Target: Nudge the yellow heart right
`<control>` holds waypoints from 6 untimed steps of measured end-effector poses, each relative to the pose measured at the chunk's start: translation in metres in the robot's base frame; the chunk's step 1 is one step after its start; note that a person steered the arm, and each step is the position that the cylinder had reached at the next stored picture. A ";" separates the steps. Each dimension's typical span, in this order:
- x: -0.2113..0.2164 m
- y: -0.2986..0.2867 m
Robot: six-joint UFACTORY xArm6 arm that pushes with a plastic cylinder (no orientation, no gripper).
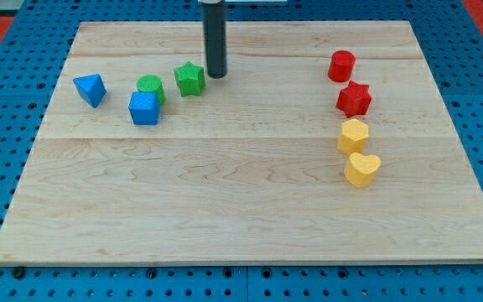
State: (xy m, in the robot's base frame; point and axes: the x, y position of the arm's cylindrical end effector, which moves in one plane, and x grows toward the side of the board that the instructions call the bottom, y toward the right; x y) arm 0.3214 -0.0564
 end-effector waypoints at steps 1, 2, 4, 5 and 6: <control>0.042 -0.053; 0.048 -0.054; 0.139 0.096; 0.210 0.165; 0.211 0.268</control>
